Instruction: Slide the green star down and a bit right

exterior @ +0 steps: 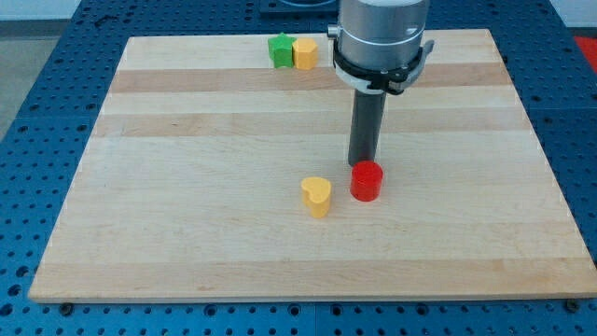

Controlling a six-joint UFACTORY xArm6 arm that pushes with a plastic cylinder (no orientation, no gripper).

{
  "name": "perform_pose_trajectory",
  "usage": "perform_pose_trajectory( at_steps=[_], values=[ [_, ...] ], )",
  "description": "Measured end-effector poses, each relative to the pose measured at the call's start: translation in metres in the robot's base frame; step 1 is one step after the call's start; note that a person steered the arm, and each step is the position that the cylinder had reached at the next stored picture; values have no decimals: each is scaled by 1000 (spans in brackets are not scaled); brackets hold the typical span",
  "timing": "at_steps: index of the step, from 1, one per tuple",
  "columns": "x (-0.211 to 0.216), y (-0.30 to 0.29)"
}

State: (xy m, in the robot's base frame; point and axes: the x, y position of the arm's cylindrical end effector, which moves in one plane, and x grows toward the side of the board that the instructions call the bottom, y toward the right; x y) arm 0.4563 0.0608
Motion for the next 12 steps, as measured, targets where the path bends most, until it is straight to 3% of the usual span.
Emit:
perform_pose_trajectory(
  at_steps=[2,3,4,7,9,12],
  values=[
    [-80,-22],
    [-86,-50],
    [-120,-114],
    [-263,-136],
    [-260,-91],
    [-223,-102]
  ],
)
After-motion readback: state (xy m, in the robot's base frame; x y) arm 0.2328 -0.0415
